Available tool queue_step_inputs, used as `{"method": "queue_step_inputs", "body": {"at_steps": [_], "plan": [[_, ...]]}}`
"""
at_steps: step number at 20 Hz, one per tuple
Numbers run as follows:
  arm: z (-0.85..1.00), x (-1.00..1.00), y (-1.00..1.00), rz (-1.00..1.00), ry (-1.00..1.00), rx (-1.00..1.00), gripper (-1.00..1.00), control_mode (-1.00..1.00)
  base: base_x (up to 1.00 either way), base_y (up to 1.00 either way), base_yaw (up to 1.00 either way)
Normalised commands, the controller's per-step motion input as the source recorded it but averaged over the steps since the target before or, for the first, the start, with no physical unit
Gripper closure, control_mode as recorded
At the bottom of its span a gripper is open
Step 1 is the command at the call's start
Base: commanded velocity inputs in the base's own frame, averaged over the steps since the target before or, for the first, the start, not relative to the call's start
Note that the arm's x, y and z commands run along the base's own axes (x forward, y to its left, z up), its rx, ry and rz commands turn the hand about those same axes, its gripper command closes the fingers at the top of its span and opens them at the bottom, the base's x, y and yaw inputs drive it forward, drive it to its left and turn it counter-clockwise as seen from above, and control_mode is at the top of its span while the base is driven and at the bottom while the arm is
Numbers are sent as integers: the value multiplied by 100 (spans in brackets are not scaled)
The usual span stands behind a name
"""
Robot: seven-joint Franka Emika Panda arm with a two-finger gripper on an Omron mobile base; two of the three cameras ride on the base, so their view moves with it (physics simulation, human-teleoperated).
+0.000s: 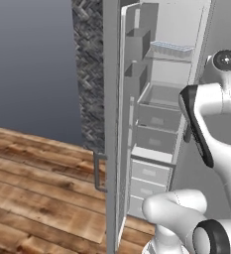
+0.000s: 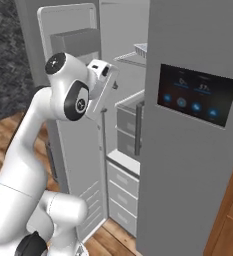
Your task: The ice cube tray has been filled with water. Take the tray and place it in the freezer to make ice. Close the freezer door after placing the tray.
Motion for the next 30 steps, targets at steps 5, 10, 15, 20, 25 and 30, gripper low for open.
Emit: {"method": "queue_step_inputs", "body": {"at_steps": [5, 10, 15, 20, 25, 30], "plan": [[0, 0, 0, 0, 0, 0, -100, 100, 0, 20, -25], [0, 0, 0, 0, 0, 0, -100, 100, -2, 34, -34], [0, 0, 0, 0, 0, 0, -100, 100, -23, 56, -34], [0, 0, 0, 0, 0, 0, -100, 100, -39, 61, -29], [0, 0, 0, 0, 0, 0, -100, 100, -36, 54, -20], [0, 0, 0, 0, 0, 0, -100, 100, 6, 45, -14]]}}
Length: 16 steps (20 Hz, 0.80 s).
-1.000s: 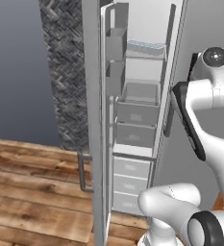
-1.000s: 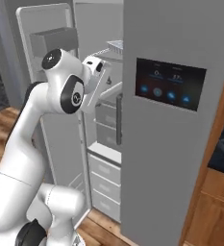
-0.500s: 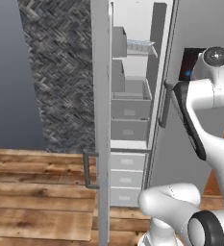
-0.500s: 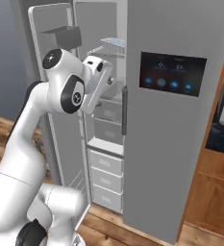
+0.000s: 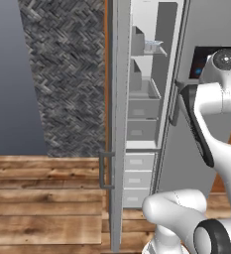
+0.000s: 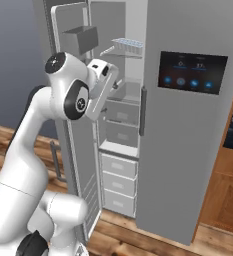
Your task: The ice cube tray has been filled with water. Take the tray and place it in the freezer to make ice. Close the freezer door after placing the tray.
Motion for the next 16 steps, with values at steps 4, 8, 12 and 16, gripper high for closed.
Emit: {"method": "queue_step_inputs", "body": {"at_steps": [4, 8, 12, 16], "plan": [[0, 0, 0, 0, 0, 0, -100, 100, 29, 10, -11], [0, 3, 0, -5, 2, 0, -100, -100, 12, 0, -6], [0, -2, -17, -10, 0, 0, -100, -100, 0, 0, 0], [0, -7, -21, -8, 0, 0, -100, -100, 0, 0, 0]]}}
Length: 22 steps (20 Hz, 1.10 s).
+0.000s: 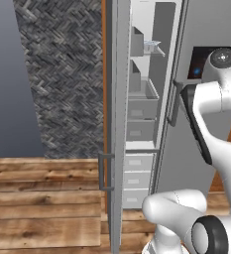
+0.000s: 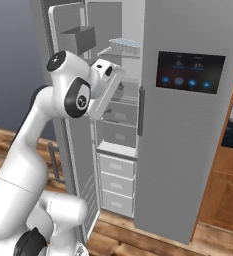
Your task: The ice cube tray has been filled with water. Take the tray and place it in the freezer to make ice. Close the freezer door after placing the tray.
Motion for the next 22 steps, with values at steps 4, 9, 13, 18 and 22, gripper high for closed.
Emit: {"method": "queue_step_inputs", "body": {"at_steps": [4, 9, 13, 18, 22], "plan": [[0, -4, -4, -6, 0, 0, -100, -100, 0, 0, 0], [0, -37, 12, -5, -6, -1, -100, -100, 0, 0, 0], [0, -33, 53, -1, -7, -8, -100, -100, 0, 0, 0], [-12, -39, 77, 0, -5, -16, -100, -100, 0, 0, 0], [-24, 0, 96, 0, 0, -27, -100, -100, 0, 0, 0]]}}
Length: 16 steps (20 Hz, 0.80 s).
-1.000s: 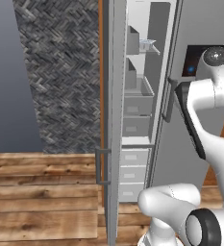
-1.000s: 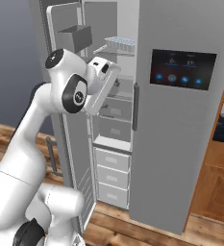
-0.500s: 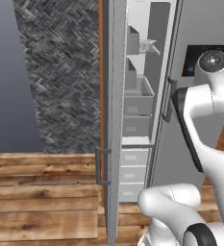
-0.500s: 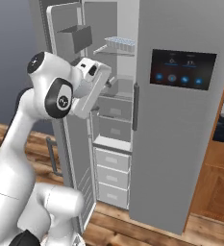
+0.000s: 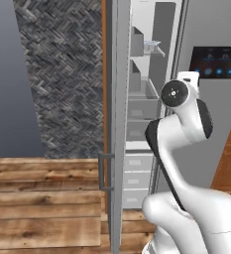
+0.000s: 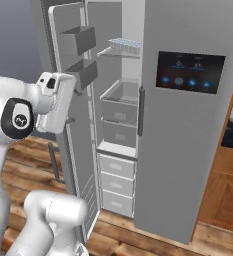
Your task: The ice cube tray has been filled with water. Take the tray and place it in the freezer to make ice. Close the freezer door after placing the tray.
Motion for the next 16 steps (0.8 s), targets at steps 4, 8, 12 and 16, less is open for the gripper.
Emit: {"method": "queue_step_inputs", "body": {"at_steps": [4, 8, 12, 16], "plan": [[-21, -1, 80, 0, 0, -29, -100, -100, 0, 0, 0], [-18, 0, 65, 0, 0, -26, -100, -100, 0, 0, 0], [-11, 0, 61, 0, 0, -23, -100, -100, 0, 0, 0], [-2, 2, 53, 0, 2, -19, -100, -100, 0, 0, 0]]}}
